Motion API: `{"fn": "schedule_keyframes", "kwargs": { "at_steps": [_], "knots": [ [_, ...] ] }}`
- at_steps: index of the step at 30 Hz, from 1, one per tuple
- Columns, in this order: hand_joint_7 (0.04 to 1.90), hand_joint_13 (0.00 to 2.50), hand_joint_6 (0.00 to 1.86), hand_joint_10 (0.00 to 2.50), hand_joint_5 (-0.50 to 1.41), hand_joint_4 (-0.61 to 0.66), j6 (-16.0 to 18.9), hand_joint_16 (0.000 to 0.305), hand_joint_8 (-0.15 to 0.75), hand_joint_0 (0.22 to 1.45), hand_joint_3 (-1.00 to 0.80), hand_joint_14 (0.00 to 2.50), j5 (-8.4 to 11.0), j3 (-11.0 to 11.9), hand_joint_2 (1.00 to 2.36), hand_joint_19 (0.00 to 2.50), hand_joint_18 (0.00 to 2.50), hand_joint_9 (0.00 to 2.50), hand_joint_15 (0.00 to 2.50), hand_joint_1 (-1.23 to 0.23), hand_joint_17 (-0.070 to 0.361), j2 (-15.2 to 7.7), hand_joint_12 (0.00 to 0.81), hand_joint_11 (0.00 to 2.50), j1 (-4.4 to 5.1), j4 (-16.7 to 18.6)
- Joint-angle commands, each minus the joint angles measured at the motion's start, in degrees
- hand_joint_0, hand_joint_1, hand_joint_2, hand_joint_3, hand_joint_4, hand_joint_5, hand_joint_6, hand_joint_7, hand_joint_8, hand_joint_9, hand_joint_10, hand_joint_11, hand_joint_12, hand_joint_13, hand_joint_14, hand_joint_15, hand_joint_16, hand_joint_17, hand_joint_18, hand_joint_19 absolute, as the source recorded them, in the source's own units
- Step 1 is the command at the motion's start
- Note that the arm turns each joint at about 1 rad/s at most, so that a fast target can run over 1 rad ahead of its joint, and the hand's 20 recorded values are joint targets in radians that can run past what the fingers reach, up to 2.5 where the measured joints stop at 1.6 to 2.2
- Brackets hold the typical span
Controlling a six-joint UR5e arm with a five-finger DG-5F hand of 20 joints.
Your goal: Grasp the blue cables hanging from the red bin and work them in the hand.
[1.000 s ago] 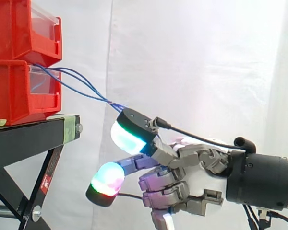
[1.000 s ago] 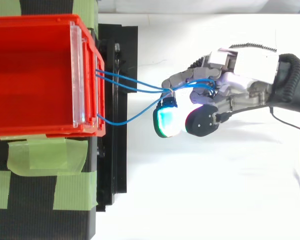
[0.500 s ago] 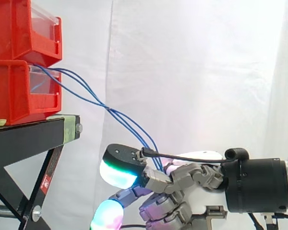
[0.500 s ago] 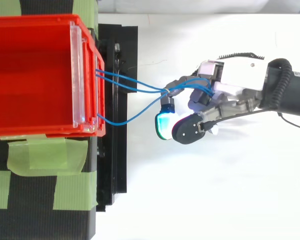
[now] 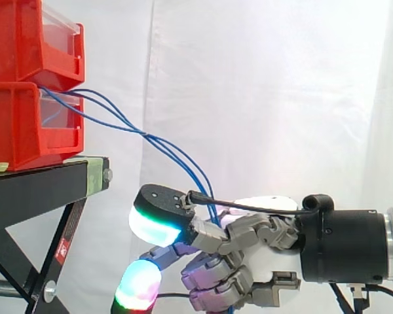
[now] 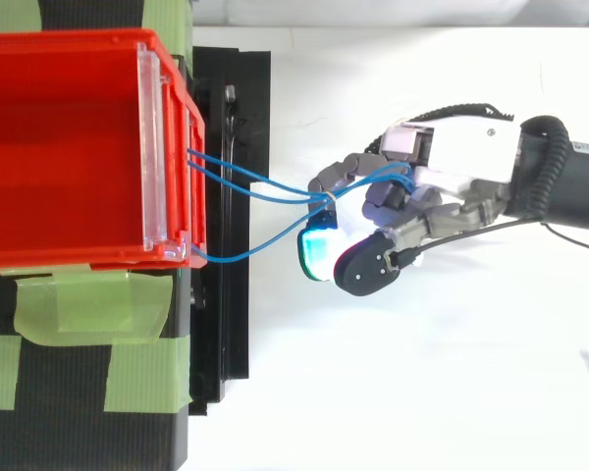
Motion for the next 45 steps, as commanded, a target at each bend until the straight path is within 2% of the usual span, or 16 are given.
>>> {"fn": "schedule_keyframes", "kwargs": {
  "at_steps": [1, 11, 25, 45],
  "knots": [
    [1.13, 2.15, 0.72, 2.5, -0.01, 0.3, 0.1, 0.224, 0.65, 0.74, -1.0, 2.5, 0.18, 0.1, 1.0, 0.64, 2.5, 1.87, 2.05, -0.55, 0.168, 0.0, 0.751, 2.5, -0.03, 0.2],
    [1.12, 2.13, 0.73, 2.5, -0.01, 0.3, -0.1, 0.222, 0.645, 0.74, -1.0, 2.5, 0.71, 0.1, 1.0, 0.62, 2.5, 1.85, 2.04, -0.55, 0.167, 0.0, 0.749, 2.5, 0.32, 0.2],
    [1.13, 2.11, 0.72, 2.5, 0.0, 0.3, -0.5, 0.216, 0.639, 0.74, -1.0, 2.5, 0.62, 2.2, 1.0, 0.63, 2.5, 1.84, 2.03, -0.55, 0.162, 0.0, 0.736, 2.5, 0.5, -0.7],
    [1.13, 2.1, 0.71, 2.5, 0.0, 0.3, -0.5, 0.214, 0.638, 0.75, -1.0, 2.5, 0.44, 2.3, 1.0, 0.6, 2.5, 1.83, 2.02, -0.55, 0.16, 0.0, 0.729, 2.5, 0.5, -1.8]
  ]
}}
